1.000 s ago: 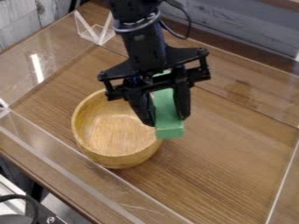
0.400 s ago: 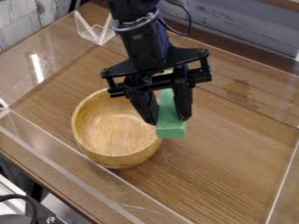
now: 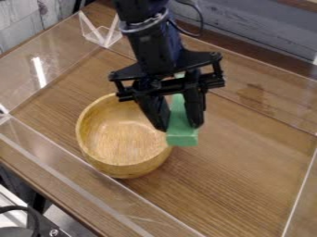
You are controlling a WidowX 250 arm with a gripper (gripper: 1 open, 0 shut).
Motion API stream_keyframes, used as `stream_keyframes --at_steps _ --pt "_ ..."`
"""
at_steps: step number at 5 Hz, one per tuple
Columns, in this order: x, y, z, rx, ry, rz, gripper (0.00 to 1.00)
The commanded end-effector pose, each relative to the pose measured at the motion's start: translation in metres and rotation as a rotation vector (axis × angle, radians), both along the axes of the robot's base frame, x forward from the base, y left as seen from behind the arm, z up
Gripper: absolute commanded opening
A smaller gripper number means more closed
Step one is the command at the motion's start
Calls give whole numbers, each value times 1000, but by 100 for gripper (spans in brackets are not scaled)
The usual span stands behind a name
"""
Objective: Put the green block in the brown bowl
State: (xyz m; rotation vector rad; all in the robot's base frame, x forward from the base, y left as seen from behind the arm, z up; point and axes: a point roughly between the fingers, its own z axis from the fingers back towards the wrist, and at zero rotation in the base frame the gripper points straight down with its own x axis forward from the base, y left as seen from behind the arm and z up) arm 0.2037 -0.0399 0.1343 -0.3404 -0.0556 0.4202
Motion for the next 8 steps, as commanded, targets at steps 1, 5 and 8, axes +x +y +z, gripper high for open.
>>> stream_keyframes --at_steps 1,5,8 --pt "9 0 12 -3 -60 -25 0" --pt "0 22 16 10 -72 -4 0" --pt "-9 26 10 14 -79 -14 0"
